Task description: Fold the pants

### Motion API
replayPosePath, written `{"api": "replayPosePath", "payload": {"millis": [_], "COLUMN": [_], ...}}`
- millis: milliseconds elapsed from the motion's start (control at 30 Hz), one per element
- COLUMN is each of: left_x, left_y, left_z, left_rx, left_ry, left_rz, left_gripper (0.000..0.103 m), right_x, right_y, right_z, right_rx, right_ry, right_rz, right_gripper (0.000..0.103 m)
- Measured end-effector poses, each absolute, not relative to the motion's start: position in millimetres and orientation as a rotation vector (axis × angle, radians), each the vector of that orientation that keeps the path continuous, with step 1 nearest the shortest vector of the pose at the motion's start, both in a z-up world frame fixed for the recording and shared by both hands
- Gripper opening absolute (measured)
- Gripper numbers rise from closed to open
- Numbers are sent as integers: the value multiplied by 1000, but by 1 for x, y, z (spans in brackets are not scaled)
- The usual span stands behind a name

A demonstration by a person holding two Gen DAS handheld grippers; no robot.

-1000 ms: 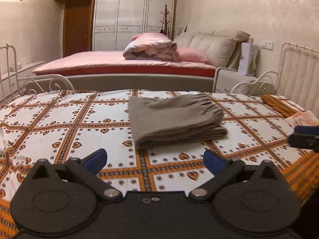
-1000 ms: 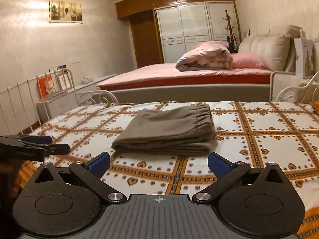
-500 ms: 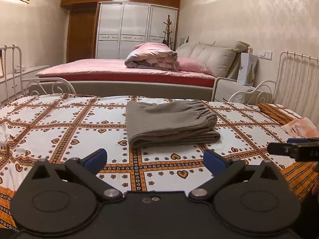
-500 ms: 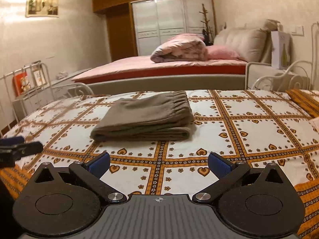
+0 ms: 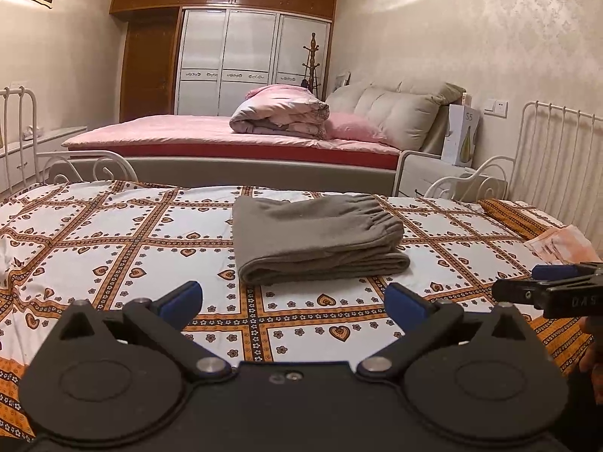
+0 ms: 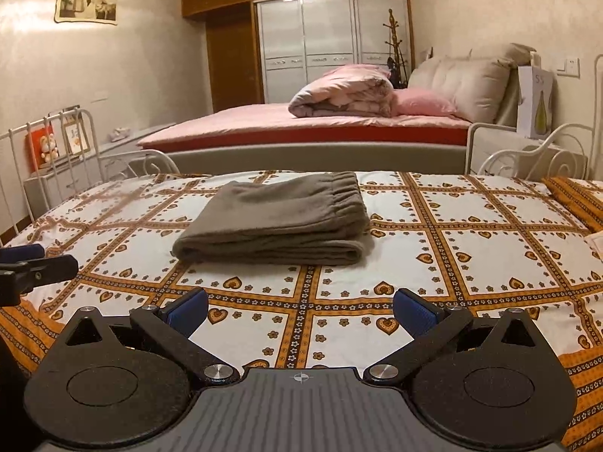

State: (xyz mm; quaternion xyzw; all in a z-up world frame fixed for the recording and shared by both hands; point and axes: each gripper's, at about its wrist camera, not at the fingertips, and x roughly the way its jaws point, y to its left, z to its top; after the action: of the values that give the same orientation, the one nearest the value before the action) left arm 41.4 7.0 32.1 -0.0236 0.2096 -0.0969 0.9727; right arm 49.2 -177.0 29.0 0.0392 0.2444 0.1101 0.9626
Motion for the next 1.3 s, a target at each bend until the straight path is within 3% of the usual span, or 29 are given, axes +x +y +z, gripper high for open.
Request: {"api": "replayPosePath", "payload": {"millis": [1300], "left_x": [41], "left_y": [3], "left_z": [31], "left_rx": [-22], "left_ry": [428], "left_rz": [-209], "left_gripper": [97], "right_x": [49], "right_y": [-180], "right_z": [31], "right_rx": [79], "right_ry": [490], "right_rz": [220], "right_gripper": [103]}}
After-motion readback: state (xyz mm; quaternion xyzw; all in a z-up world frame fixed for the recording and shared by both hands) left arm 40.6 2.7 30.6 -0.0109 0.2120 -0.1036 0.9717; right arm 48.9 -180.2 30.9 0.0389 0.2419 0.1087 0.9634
